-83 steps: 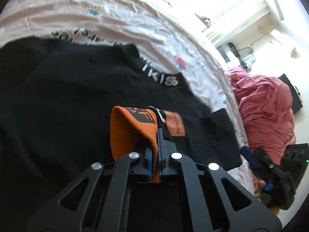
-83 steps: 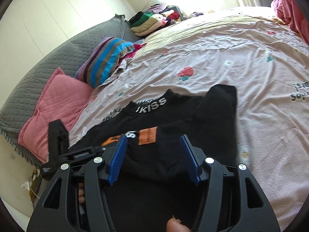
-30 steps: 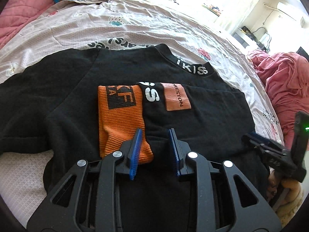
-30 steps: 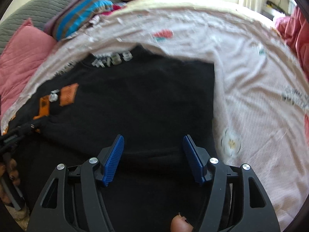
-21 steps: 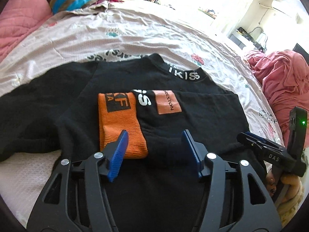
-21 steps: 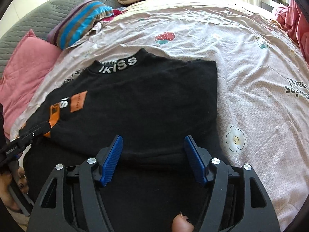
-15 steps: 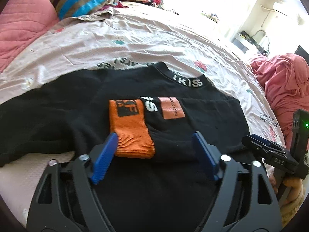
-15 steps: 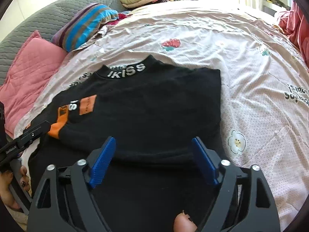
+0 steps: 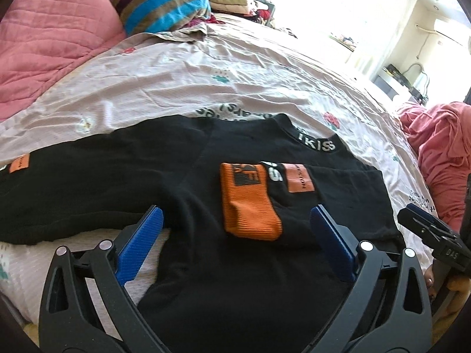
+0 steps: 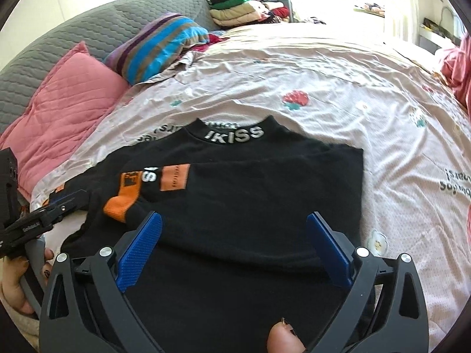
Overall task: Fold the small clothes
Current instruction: 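Move the left gripper to the other orange sleeve cuff and grasp it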
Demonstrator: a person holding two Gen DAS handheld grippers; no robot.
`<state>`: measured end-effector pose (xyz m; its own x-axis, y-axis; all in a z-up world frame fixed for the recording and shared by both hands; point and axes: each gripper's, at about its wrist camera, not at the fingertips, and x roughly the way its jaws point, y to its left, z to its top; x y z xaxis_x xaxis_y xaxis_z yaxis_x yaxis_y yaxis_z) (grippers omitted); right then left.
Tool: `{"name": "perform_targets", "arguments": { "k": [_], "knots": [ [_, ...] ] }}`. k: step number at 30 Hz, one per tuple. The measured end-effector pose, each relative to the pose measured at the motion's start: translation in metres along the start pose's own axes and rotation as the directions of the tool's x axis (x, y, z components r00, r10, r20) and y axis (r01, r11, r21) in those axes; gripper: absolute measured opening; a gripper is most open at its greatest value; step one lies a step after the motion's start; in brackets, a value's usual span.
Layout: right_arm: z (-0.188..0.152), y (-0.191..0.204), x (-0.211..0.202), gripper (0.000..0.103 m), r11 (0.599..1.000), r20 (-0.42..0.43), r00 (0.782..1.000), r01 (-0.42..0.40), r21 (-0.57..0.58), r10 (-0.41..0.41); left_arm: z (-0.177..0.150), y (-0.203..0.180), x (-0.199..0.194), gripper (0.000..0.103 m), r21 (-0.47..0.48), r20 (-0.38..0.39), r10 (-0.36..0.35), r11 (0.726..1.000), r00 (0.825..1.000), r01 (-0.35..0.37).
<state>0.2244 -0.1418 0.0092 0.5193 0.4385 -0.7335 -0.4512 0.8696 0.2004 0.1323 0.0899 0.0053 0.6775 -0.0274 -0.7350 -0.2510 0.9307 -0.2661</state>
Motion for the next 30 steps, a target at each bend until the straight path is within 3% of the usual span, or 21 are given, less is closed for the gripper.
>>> {"name": "perform_targets", "arguments": {
  "k": [14,30],
  "knots": [
    [0.015,0.063,0.008,0.098,0.992,0.013,0.998,-0.057,-0.112,0.059,0.000,0.044,-0.029,0.094,-0.082,0.066,0.078,0.994,0.995,-0.072],
    [0.020,0.133,0.020,0.098,0.968,0.015,0.992,-0.116,-0.223,0.122,-0.008,0.110,-0.054,0.094,-0.219,0.096,0.185,0.962,0.978,-0.160]
  ]
}}
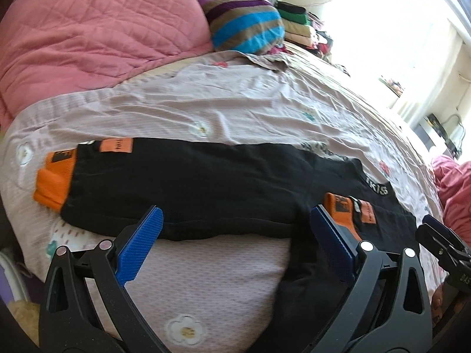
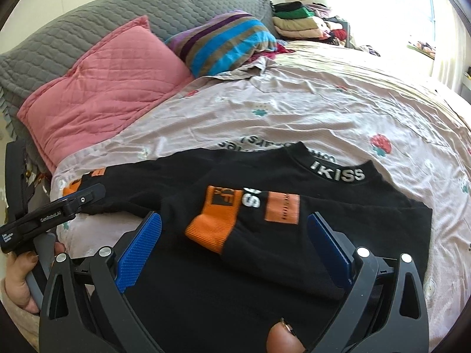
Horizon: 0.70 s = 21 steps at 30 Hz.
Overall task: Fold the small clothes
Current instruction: 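Move the left gripper to the other orange sleeve cuff and grasp it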
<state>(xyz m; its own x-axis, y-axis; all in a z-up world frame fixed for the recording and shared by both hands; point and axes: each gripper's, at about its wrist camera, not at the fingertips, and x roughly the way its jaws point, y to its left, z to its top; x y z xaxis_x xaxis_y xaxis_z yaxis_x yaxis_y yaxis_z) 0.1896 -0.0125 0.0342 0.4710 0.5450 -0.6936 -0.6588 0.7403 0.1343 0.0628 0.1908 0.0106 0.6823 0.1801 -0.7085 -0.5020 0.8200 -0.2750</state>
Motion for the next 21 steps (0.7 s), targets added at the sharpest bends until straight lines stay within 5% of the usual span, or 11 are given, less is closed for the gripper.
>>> {"name": "perform_targets", "arguments": {
  "k": [11,21],
  "knots": [
    [0.011,0.039,0.011,0.098,0.997,0.006,0.999,-0.041,-0.067,0.042,0.006,0.044,-0.009,0.094,-0.098,0.029,0.051,0.994,0.998,-0.047],
    [0.016,0.066,0.026,0.098,0.991,-0.003,0.997,-0.081,-0.104,0.081,0.010,0.090,-0.018,0.094,-0.192,0.054,0.165,0.970,0.985,-0.152]
  ]
}}
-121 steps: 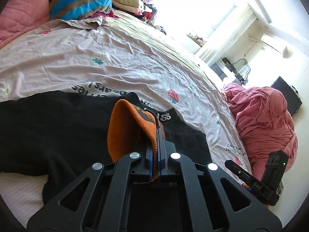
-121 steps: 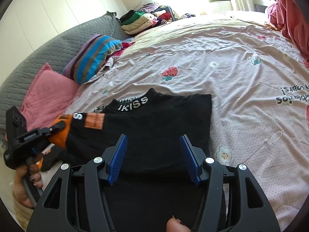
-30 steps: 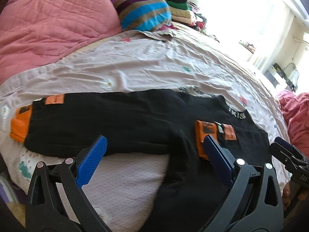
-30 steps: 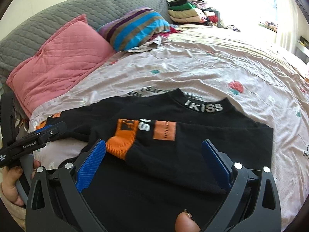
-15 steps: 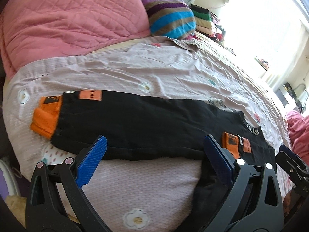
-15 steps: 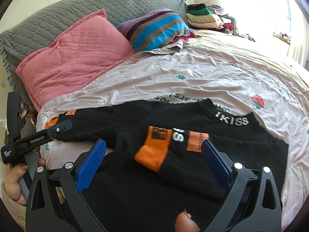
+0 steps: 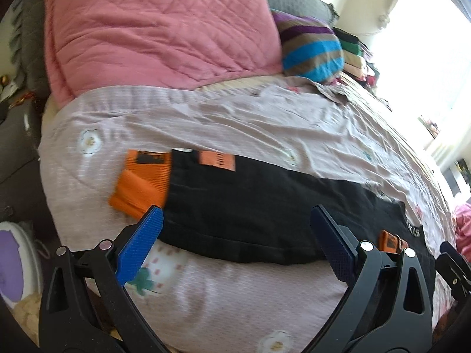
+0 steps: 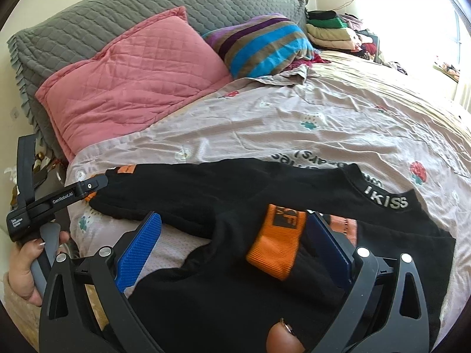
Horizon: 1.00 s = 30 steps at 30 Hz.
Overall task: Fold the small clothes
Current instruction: 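Move the left gripper to the other orange sleeve cuff and grasp it, then lift the second sleeve with the left gripper and carry it across the shirt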
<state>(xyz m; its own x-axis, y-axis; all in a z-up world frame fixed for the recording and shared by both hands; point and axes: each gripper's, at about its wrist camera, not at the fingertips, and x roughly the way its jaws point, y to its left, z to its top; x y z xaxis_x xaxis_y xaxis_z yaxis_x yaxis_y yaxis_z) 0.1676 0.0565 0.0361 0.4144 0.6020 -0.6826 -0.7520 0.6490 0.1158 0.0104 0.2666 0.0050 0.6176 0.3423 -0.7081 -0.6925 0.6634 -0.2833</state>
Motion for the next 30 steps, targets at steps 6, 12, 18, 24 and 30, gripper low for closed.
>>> {"name": "perform_targets", "arguments": {
  "k": [6,12,18,24,30],
  "knots": [
    [0.002,0.013,0.008,0.098,1.000,-0.006,1.000,-0.026,-0.014,0.026,0.000,0.024,0.011,0.094,-0.074,-0.037,0.025,0.997,0.999,-0.028],
    [-0.001,0.018,0.016,0.098,0.999,-0.018,0.999,-0.047,-0.010,0.047,0.001,0.053,0.028,0.094,-0.182,-0.072,0.044,0.982,0.996,-0.056],
    [-0.007,0.011,0.022,0.098,0.999,-0.031,0.999,-0.037,0.009,0.037,0.004,0.072,0.039,0.093,-0.271,-0.035,0.000,0.963,0.999,-0.009],
    [-0.014,-0.001,0.024,0.098,0.998,-0.035,0.999,-0.022,0.051,0.024,0.010,0.075,0.040,0.048,-0.283,0.019,-0.040,0.958,0.999,0.044],
    [-0.025,-0.014,0.021,0.098,0.991,-0.042,0.999,-0.027,0.129,0.032,0.011,0.073,0.043,0.009,-0.278,0.037,-0.138,0.950,0.990,0.143]
  ]
}}
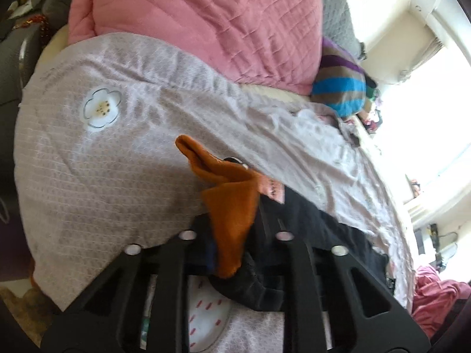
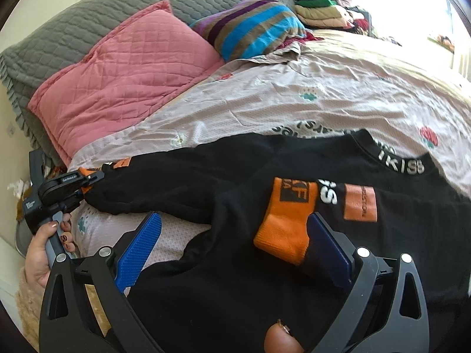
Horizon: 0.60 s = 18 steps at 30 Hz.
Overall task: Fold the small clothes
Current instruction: 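Lift the second sleeve with the left gripper and carry it across the shirt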
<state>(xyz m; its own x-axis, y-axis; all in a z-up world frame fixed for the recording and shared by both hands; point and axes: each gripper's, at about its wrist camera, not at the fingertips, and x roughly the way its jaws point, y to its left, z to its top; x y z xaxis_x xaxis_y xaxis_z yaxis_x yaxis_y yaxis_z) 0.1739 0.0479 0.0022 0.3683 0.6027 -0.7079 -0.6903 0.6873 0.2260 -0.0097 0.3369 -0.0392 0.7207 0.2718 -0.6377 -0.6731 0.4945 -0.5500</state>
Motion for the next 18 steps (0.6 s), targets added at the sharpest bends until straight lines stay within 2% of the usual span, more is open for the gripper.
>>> {"name": "perform_targets", "arguments": {
  "k": [6,11,18],
  "knots": [
    [-0.013,-0.019,-0.014,0.098,0.997,0.006,1.000,-0.001,0.081,0.000,-0.005,-0.021,-0.022,0.006,0.083,0.065,-0.052,0.995,0.997,0.047],
    [-0.023,-0.039,-0.032,0.098,0.991,0.021,0.999,0.021,0.132,-0.024,-0.013,-0.047,-0.043,0.005,0.151,0.088,-0.112,0.984,0.990,0.098],
    [-0.029,-0.057,-0.053,0.098,0.986,0.054,0.998,0.034,0.164,-0.044,-0.022,-0.093,-0.077,0.005,0.224,0.105,-0.243,0.951,0.964,0.215]
  ]
}}
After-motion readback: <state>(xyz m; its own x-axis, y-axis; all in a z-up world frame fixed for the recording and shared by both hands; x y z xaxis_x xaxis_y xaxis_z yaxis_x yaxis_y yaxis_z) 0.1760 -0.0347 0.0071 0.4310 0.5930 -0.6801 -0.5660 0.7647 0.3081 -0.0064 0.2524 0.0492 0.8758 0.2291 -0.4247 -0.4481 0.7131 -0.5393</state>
